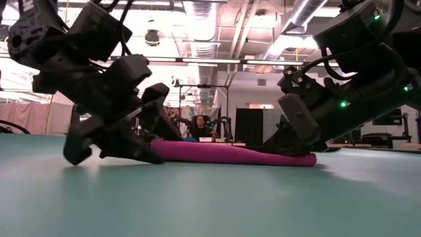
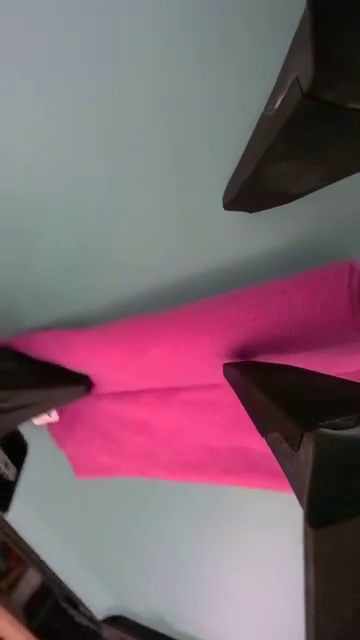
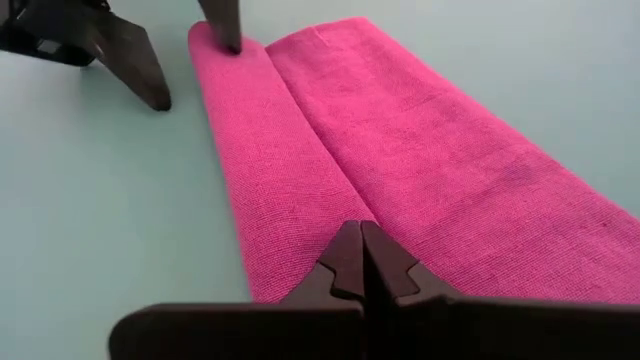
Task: Roll towel into tight, uniform cylinder
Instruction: Roll the pink towel
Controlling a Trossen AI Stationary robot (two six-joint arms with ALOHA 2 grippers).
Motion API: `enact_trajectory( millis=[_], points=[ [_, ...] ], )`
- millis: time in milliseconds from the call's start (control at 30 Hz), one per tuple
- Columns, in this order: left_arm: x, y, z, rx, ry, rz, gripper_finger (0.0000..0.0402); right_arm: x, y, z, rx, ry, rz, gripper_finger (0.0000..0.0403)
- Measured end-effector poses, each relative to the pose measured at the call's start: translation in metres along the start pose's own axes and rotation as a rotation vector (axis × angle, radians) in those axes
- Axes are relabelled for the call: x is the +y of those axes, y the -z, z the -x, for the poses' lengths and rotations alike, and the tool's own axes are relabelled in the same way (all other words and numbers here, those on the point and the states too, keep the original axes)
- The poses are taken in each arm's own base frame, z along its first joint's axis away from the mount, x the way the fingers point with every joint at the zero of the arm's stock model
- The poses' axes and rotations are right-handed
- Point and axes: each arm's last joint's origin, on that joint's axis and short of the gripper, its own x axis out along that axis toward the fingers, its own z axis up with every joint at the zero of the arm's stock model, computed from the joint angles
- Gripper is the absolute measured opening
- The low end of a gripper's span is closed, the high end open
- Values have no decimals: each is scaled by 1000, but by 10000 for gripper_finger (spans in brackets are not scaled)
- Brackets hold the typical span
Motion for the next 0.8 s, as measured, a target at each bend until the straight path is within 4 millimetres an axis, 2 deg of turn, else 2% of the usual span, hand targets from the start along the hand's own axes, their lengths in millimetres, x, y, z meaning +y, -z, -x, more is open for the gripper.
enact_trajectory(
  millis=[167, 433, 633, 800],
  points=[
    [1, 4, -2, 63, -8, 27, 249, 0, 0, 0, 0, 0, 3, 8],
    [1, 4, -2, 70, -16, 47, 249, 0, 0, 0, 0, 0, 3, 8],
    [-5, 12, -8, 85, -8, 73, 247, 0, 0, 0, 1, 0, 3, 8],
    [-5, 15, -10, 90, -21, 81, 215, 0, 0, 0, 0, -1, 3, 8]
  ],
)
